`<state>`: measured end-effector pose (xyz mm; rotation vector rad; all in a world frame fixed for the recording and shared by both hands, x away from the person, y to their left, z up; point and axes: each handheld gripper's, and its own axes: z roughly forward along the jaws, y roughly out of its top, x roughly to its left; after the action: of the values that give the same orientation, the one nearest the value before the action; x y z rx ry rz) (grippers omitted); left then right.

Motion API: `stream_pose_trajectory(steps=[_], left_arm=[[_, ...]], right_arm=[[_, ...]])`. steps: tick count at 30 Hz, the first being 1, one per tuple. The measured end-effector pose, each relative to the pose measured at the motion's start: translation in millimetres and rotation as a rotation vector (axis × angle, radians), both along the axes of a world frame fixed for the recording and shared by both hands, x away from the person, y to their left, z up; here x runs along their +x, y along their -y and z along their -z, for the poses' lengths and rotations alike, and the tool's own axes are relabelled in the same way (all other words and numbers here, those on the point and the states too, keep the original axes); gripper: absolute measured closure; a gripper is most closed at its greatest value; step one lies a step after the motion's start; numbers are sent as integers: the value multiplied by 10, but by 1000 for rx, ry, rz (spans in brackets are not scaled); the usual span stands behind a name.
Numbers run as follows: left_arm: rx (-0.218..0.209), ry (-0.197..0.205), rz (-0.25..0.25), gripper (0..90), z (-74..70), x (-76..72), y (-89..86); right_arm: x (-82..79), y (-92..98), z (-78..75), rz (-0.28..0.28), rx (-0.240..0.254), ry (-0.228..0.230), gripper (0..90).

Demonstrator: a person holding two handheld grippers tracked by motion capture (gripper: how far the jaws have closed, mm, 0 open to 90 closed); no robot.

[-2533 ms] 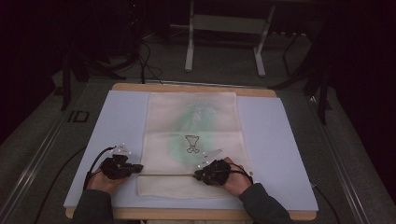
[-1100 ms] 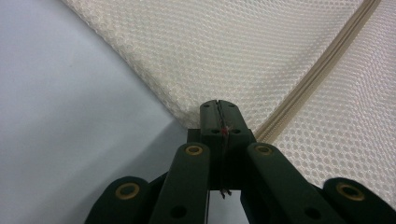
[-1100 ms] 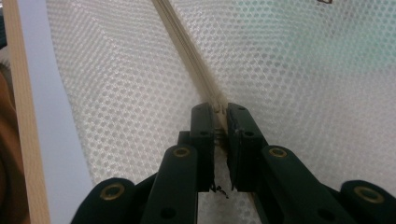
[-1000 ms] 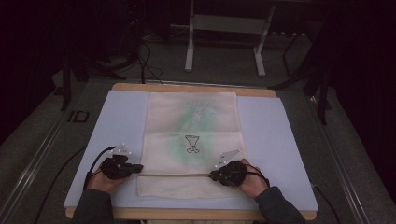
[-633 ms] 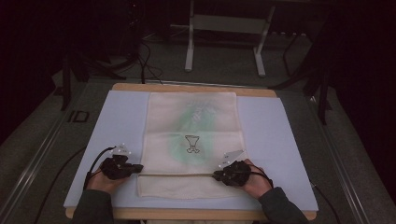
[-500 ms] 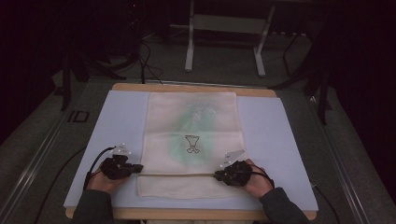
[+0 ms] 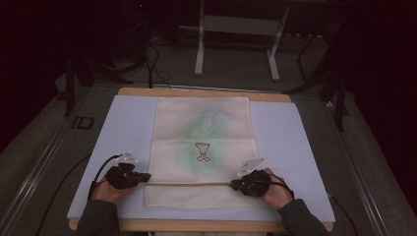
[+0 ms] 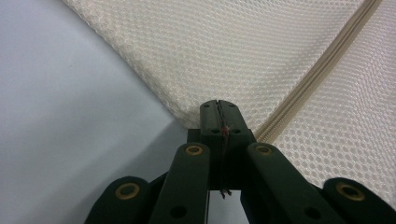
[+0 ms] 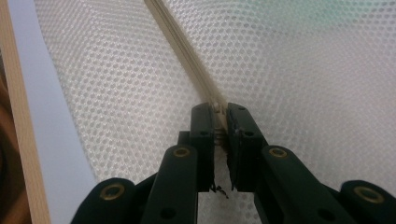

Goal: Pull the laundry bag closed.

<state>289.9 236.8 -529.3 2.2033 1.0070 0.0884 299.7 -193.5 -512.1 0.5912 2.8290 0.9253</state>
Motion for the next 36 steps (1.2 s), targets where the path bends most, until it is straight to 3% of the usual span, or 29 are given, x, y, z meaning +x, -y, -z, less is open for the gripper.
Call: stream_pose_trajectory(steps=[36], left_arm=[[3, 4, -1, 898, 0, -6, 2]], right_arm=[[19, 182, -43, 14, -6, -12, 823]])
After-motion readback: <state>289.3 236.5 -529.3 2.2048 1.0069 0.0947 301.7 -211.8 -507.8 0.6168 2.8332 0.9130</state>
